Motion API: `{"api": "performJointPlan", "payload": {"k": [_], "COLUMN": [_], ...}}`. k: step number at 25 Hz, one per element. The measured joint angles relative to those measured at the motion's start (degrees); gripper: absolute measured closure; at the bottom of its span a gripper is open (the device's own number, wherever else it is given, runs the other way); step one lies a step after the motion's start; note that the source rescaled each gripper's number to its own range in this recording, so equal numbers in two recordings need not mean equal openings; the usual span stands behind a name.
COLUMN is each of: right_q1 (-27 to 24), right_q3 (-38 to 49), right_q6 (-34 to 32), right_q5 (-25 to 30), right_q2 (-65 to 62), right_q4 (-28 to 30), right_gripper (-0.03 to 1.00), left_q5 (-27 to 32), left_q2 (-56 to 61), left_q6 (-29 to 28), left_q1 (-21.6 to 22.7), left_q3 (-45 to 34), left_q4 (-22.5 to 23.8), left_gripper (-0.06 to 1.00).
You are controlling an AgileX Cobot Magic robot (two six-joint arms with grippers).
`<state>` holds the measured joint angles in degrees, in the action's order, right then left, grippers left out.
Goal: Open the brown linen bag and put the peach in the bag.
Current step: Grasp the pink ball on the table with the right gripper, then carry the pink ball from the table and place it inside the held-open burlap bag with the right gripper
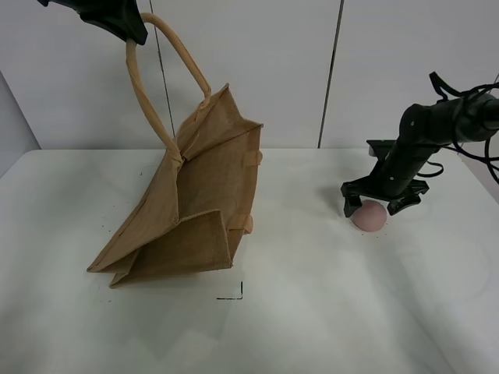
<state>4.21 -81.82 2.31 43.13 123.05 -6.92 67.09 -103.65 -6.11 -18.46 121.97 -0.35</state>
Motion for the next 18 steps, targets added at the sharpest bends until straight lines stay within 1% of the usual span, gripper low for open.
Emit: {"api": "performJointPlan", "payload": {"k": [3,4,6,7,9,10,11,12,13,14,18], "right_q1": [0.0,0.0,0.0,0.0,0.0,0.0,0.0,0.0,0.0,0.0,0.0], "right_q3": [0.0,0.0,0.0,0.0,0.0,0.0,0.0,0.0,-0.06,-0.06,-0.06], "right_q6": [-0.05,-0.1,-0.75,-0.92,-1.12,-1.12,-1.12,-1.12,-1.12,-1.12,-0.85], "right_q5": [-0.66,-0.68,-0.68,-0.68,-0.68,-0.68,-0.68,-0.68,-0.63,-0.51,0.12], "right_q2": [0.34,0.34,0.34,0.34,0.34,0.06,-0.22,-0.22,-0.79,-2.24,-8.67], "right_q4": [0.02,0.07,0.07,0.19,0.19,0.19,0.19,0.19,0.19,0.19,0.19], "right_gripper": [-0.02,0.02,0.16,0.28,0.58,0.76,0.88,0.88,0.95,0.97,0.97], "left_q5": [0.0,0.0,0.0,0.0,-0.05,-0.05,-0.05,-0.05,-0.05,-0.05,-0.05], "left_q2": [0.0,0.0,0.0,0.0,0.0,0.0,0.0,0.0,0.0,0.0,0.0], "left_q6": [0.05,0.05,0.05,0.05,0.05,0.05,0.05,0.05,0.05,0.05,0.05], "left_q1": [0.0,0.0,0.0,0.0,0.0,0.0,0.0,0.0,0.0,0.0,0.0], "left_q3": [0.0,0.0,0.0,0.0,0.0,0.0,0.0,0.0,0.0,0.0,0.0], "left_q4": [0.0,0.0,0.0,0.0,0.0,0.0,0.0,0.0,0.0,0.0,0.0], "left_gripper": [0.94,0.94,0.94,0.94,0.94,0.94,0.94,0.94,0.94,0.94,0.94]}}
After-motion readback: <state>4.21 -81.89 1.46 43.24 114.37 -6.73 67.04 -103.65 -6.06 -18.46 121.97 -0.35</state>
